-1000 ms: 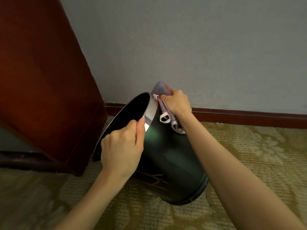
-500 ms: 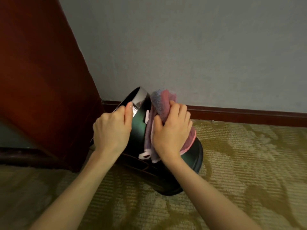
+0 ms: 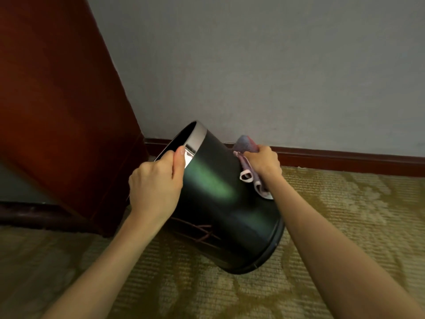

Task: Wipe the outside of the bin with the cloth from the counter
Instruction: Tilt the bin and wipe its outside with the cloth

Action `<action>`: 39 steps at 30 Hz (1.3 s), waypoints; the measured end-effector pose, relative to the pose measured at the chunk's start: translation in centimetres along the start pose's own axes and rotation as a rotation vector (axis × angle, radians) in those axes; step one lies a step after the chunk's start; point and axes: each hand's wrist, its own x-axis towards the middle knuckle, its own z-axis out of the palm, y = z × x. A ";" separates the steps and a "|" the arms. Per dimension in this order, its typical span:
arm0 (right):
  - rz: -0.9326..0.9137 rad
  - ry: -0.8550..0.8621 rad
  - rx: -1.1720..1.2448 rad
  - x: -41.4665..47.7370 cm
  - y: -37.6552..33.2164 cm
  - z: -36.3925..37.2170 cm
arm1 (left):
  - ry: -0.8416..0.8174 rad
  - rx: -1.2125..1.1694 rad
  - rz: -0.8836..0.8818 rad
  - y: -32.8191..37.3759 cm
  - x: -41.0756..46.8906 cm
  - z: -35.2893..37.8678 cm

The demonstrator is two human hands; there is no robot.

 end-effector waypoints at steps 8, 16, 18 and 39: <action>-0.225 0.403 -0.123 -4.8 1.4 0.8 | 0.034 0.052 -0.081 -0.3 1.0 0.4; -0.359 0.636 -0.051 -10.4 3.6 2.2 | 0.062 0.023 -0.014 0.3 1.7 1.2; -0.369 0.603 -0.016 -9.6 3.8 1.6 | 0.071 0.019 -0.004 0.4 1.6 1.2; 0.155 0.076 0.160 -3.3 12.5 -2.3 | 0.035 0.131 0.213 5.3 -1.1 0.8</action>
